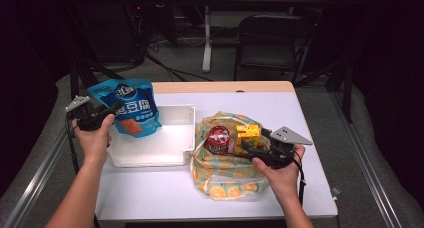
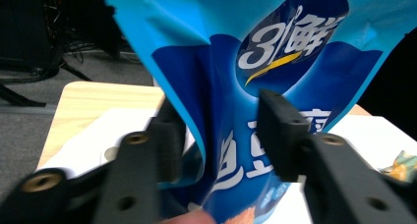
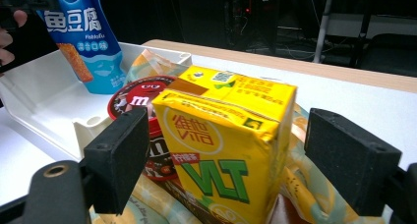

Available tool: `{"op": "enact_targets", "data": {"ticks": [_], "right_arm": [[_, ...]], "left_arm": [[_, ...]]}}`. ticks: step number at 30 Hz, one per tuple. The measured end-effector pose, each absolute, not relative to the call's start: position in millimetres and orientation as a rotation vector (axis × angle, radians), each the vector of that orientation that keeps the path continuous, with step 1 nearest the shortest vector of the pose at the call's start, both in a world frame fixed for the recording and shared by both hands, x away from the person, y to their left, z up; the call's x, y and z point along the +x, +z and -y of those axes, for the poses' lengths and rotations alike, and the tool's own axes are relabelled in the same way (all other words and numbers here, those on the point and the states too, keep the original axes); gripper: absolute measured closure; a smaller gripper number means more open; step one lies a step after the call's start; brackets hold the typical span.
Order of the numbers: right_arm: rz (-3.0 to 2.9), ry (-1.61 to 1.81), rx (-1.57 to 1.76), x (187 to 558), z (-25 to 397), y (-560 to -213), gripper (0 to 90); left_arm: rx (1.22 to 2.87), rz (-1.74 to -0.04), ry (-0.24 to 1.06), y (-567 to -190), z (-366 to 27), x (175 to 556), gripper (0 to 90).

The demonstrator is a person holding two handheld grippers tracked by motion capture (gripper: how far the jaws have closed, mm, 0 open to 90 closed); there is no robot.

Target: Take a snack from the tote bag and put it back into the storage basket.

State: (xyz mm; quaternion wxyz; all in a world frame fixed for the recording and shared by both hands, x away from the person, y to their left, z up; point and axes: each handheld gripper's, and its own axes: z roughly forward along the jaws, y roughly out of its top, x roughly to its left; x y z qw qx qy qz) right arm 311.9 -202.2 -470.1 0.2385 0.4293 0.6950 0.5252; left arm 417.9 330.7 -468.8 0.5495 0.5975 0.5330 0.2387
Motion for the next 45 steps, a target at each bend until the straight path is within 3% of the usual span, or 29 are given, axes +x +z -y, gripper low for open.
{"op": "enact_targets", "data": {"ticks": [5, 12, 13, 15, 20, 36, 45], "right_arm": [[-1.907, 1.426, 1.172, 311, 198, -471, 16.0], [-1.892, 1.415, 1.194, 309, 195, -472, 14.2], [-1.892, 1.411, 1.2, 309, 193, -473, 13.4], [-1.89, 1.406, 1.2, 309, 192, -473, 12.9], [-1.879, 1.377, 1.214, 310, 183, -475, 10.1], [-1.802, 1.305, 1.299, 316, 166, -480, 7.3], [-1.718, 1.27, 1.347, 320, 160, -488, 13.1]], "left_arm": [[1.416, -1.306, 0.589, -467, -334, 408, 29.6], [1.447, -1.292, 0.619, -470, -327, 377, 19.6], [1.453, -1.291, 0.623, -471, -324, 373, 15.0], [1.471, -1.277, 0.625, -472, -318, 364, 14.8], [1.517, -1.247, 0.612, -473, -300, 348, 3.2], [1.644, -1.07, 0.552, -475, -222, 331, 0.0], [1.694, -1.015, 0.508, -485, -195, 321, 0.1]]}}
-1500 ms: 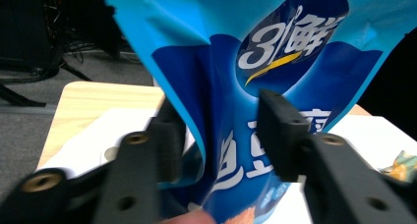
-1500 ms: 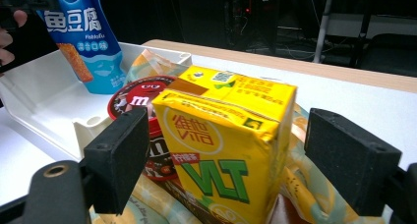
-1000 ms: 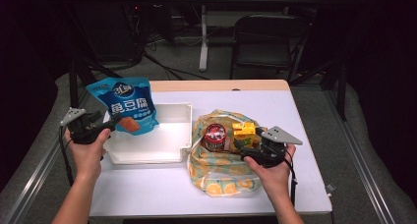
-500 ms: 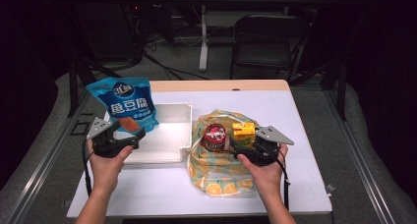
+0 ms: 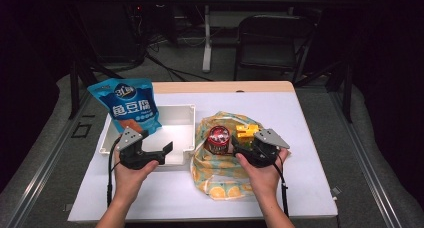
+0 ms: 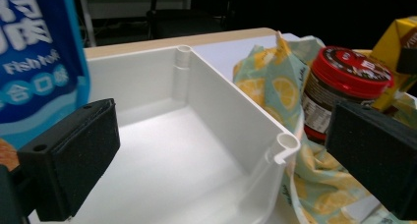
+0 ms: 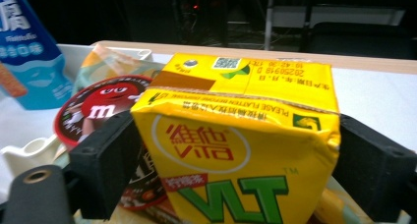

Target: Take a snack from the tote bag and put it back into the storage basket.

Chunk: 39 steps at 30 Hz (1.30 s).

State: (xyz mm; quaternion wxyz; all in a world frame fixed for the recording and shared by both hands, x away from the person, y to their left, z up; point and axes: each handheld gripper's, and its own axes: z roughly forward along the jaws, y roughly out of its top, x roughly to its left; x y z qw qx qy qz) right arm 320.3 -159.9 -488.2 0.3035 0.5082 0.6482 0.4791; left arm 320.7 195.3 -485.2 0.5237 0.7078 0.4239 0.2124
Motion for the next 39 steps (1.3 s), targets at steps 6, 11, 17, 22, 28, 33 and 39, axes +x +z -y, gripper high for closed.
{"op": "enact_targets", "data": {"ticks": [6, 11, 17, 22, 28, 33, 39], "right_arm": [[-1.705, 1.241, 1.37, 325, 157, -490, 14.7], [-1.693, 1.214, 1.373, 326, 156, -492, 19.2], [-1.693, 1.216, 1.345, 320, 163, -488, 29.4], [-1.718, 1.236, 1.333, 318, 168, -486, 30.0], [-1.729, 1.296, 1.296, 305, 176, -471, 30.3], [-1.75, 1.352, 1.277, 294, 177, -460, 30.7], [-1.775, 1.384, 1.252, 286, 173, -452, 31.0]], "left_arm": [[1.74, -0.977, 0.478, -492, -179, 314, 0.2], [1.757, -0.951, 0.464, -493, -170, 311, 0.6], [1.764, -0.929, 0.447, -494, -165, 307, 1.4], [1.776, -0.906, 0.44, -495, -161, 303, 1.9], [1.774, -0.876, 0.415, -492, -155, 297, 3.9], [1.784, -0.821, 0.379, -490, -141, 290, 6.0], [1.794, -0.776, 0.354, -487, -128, 283, 7.6]]}}
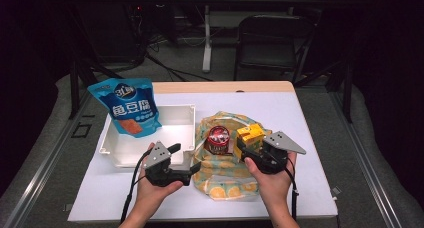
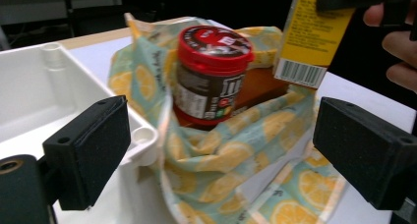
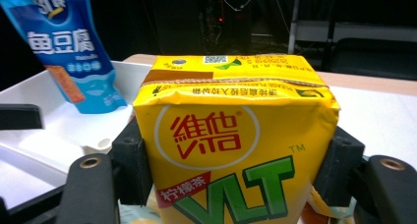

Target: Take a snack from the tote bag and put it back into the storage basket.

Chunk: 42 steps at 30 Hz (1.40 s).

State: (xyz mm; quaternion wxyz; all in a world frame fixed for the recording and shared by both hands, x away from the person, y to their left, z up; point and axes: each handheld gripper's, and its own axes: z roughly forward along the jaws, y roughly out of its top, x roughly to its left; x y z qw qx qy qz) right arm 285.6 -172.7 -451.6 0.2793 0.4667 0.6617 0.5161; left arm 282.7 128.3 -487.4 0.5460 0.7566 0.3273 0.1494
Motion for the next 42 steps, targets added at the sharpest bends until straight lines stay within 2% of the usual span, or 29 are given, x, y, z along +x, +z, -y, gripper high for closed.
{"op": "enact_targets", "data": {"ticks": [8, 34, 38, 42], "right_arm": [[-1.805, 1.432, 1.203, 271, 160, -441, 31.2], [-1.953, 1.506, 1.114, 250, 110, -447, 31.2], [-1.964, 1.517, 1.106, 249, 107, -447, 31.1], [-1.962, 1.531, 1.109, 247, 104, -448, 31.1]], "left_arm": [[1.79, -0.717, 0.328, -488, -113, 274, 14.7], [1.824, -0.62, 0.304, -488, -84, 258, 21.3], [1.823, -0.635, 0.333, -489, -83, 257, 25.3], [1.825, -0.644, 0.35, -490, -82, 256, 33.3]]}}
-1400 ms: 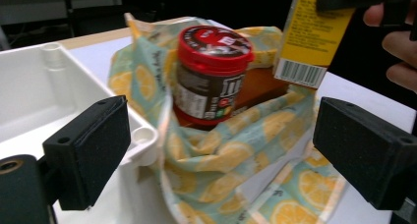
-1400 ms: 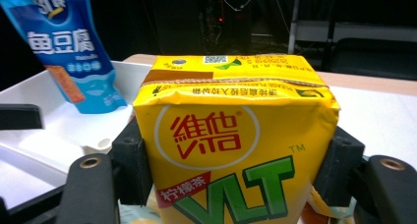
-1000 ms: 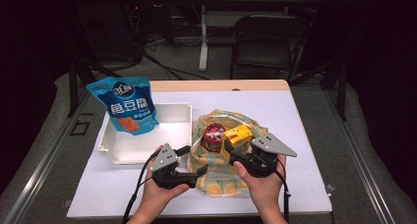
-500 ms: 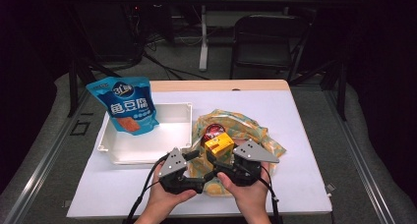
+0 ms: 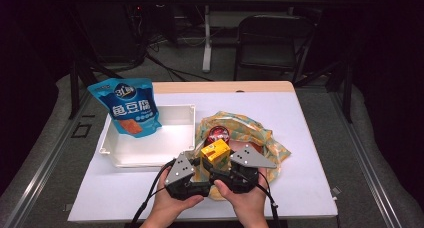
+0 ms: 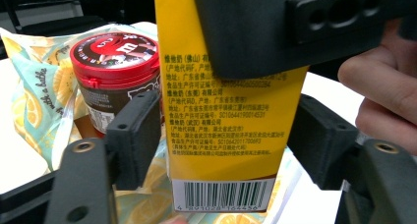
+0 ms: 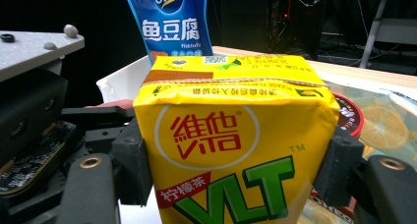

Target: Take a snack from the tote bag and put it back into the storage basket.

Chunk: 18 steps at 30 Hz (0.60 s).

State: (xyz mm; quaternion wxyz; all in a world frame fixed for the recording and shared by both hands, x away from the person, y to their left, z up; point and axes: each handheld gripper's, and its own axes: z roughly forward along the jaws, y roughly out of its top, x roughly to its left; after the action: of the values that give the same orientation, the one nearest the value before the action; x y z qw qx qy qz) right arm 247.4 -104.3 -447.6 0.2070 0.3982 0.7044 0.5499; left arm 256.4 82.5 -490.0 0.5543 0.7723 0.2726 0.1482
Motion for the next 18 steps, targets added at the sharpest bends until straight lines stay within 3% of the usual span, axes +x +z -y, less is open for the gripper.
{"op": "enact_targets", "data": {"ticks": [7, 18], "right_arm": [[-1.959, 1.542, 1.1, 246.2, 103.9, -446.7, 31.0], [-1.97, 1.554, 1.085, 245.5, 103.3, -445.7, 30.1]], "left_arm": [[1.845, -0.633, 0.356, -493.2, -81.1, 256.2, 44.0], [1.828, -0.634, 0.355, -493.0, -85.6, 254.5, 48.1]]}}
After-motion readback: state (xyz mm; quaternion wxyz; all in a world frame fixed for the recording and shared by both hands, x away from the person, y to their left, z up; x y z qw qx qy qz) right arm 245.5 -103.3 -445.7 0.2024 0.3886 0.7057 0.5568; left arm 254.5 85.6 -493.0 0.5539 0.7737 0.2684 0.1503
